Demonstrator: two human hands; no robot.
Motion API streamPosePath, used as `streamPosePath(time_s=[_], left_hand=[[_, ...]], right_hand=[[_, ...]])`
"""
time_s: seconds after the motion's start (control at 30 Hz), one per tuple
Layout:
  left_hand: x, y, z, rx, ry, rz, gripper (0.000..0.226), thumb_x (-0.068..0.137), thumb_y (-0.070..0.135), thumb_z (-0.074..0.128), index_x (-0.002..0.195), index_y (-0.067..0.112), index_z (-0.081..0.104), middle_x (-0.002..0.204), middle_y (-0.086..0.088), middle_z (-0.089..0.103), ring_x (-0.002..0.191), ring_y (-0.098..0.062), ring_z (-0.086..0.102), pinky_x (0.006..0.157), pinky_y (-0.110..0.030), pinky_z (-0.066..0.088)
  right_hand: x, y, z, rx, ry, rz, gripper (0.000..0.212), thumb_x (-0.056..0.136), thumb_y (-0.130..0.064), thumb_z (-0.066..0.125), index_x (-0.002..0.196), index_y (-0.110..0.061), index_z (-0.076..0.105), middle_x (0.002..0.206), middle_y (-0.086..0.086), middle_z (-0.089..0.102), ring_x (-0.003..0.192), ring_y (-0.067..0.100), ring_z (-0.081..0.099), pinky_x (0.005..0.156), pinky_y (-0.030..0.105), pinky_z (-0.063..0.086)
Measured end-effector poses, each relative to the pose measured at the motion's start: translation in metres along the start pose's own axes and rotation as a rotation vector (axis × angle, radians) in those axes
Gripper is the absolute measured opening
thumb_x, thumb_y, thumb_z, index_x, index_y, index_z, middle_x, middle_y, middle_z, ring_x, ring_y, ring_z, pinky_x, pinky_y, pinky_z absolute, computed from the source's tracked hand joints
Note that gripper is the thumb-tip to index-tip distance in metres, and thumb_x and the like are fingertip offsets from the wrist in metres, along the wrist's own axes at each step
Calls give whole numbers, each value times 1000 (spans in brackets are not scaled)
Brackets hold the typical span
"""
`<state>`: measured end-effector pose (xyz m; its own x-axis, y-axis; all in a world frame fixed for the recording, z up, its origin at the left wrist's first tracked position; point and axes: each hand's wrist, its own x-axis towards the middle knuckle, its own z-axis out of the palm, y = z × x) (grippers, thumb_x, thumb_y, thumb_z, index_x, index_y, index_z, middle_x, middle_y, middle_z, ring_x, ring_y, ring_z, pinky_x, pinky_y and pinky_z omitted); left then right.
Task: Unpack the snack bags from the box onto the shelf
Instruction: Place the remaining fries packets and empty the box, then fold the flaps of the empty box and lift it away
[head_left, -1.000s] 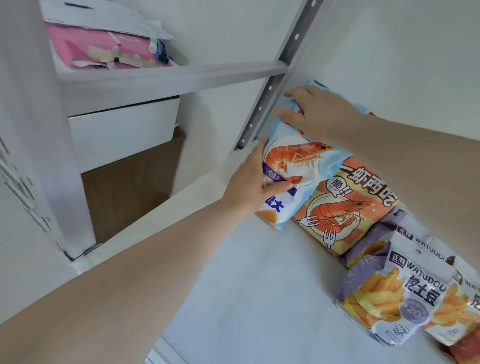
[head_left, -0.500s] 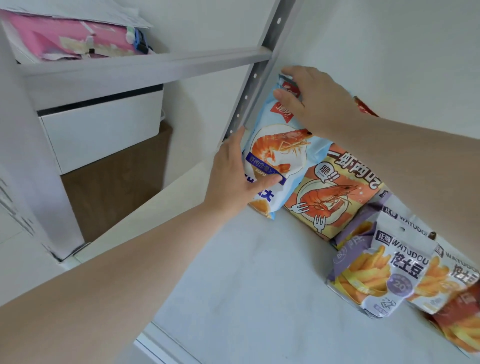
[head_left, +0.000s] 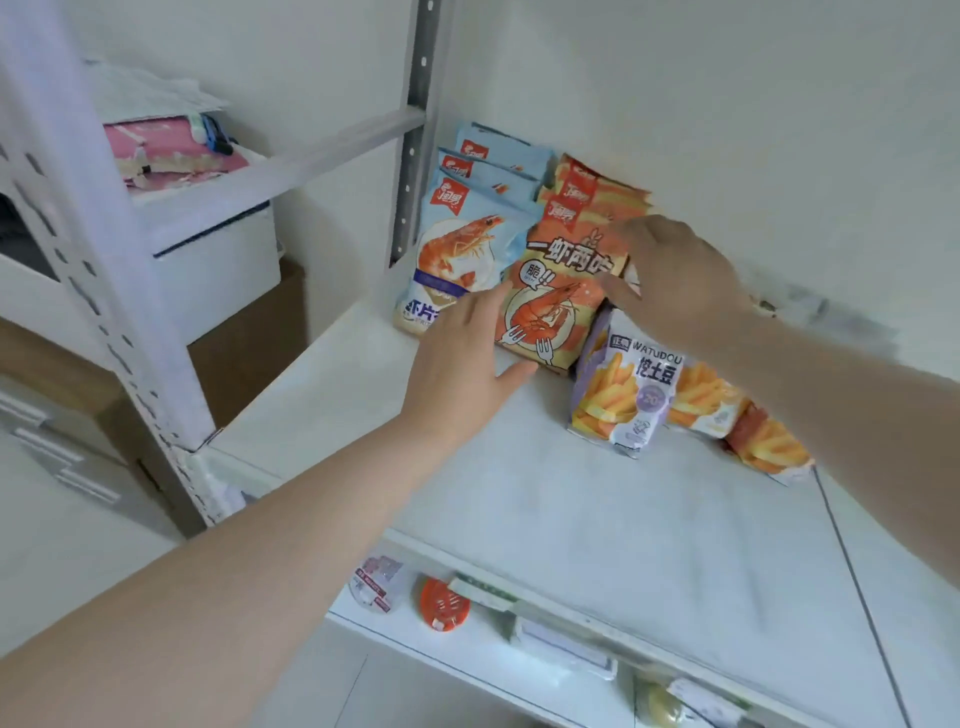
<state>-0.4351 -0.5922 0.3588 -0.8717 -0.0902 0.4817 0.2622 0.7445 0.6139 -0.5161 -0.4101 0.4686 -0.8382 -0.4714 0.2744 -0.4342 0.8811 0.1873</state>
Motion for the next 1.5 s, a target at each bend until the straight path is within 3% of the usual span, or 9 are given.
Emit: streamPosePath(time_s=[0.3, 0.5, 0.7, 0.9, 1.1, 1.3, 1.5], left_hand=[[-123, 153, 2, 129, -247, 166, 69, 85, 38, 64, 145, 16, 36, 134, -6, 52, 121, -28, 47, 99, -34, 36], [-242, 225, 8, 123, -463, 120, 68, 86, 36, 64, 145, 15, 36, 134, -7, 52, 123, -28, 46, 100, -34, 35], [-352, 260, 20, 103, -682, 107, 67, 88, 37, 64, 144, 15, 36, 136, -4, 51, 124, -27, 46, 103, -34, 35], [-438, 262, 35, 129, -925, 134, 71, 88, 43, 61, 147, 17, 30, 144, -3, 45, 129, -25, 43, 108, -36, 34], [-480, 293, 45, 129, -1033, 147, 70, 90, 39, 61, 148, 16, 29, 145, -8, 43, 132, -27, 39, 108, -34, 30], [-502, 349, 95, 175, -1064, 228, 71, 90, 43, 59, 149, 18, 28, 148, -5, 41, 135, -25, 36, 109, -34, 30], [-542, 397, 168, 280, -1116, 134, 72, 88, 44, 61, 148, 20, 28, 143, -7, 46, 131, -27, 41, 108, -36, 33]], right_hand=[[-250, 24, -41, 39, -111, 207, 55, 97, -44, 49, 145, -19, 39, 145, 6, 44, 134, 28, 39, 108, 41, 31], [-426, 17, -44, 169, -251, 439, 57, 97, -41, 50, 147, -19, 36, 146, 6, 43, 138, 26, 35, 113, 35, 23], [-564, -17, -32, 258, -330, 680, 52, 96, -42, 51, 142, -20, 42, 141, 6, 49, 134, 28, 41, 110, 36, 29], [-669, -56, -17, 286, -456, 869, 57, 95, -45, 49, 145, -19, 38, 142, 6, 47, 136, 28, 39, 113, 39, 29], [-743, -66, -22, 294, -523, 948, 59, 94, -46, 51, 146, -22, 37, 143, 3, 47, 138, 25, 36, 113, 36, 29], [-803, -21, -23, 305, -504, 1021, 57, 97, -44, 49, 148, -21, 35, 141, 4, 46, 138, 25, 35, 111, 35, 28], [-867, 55, 0, 319, -585, 989, 56, 97, -44, 46, 146, -20, 35, 141, 2, 45, 136, 23, 35, 109, 33, 28]])
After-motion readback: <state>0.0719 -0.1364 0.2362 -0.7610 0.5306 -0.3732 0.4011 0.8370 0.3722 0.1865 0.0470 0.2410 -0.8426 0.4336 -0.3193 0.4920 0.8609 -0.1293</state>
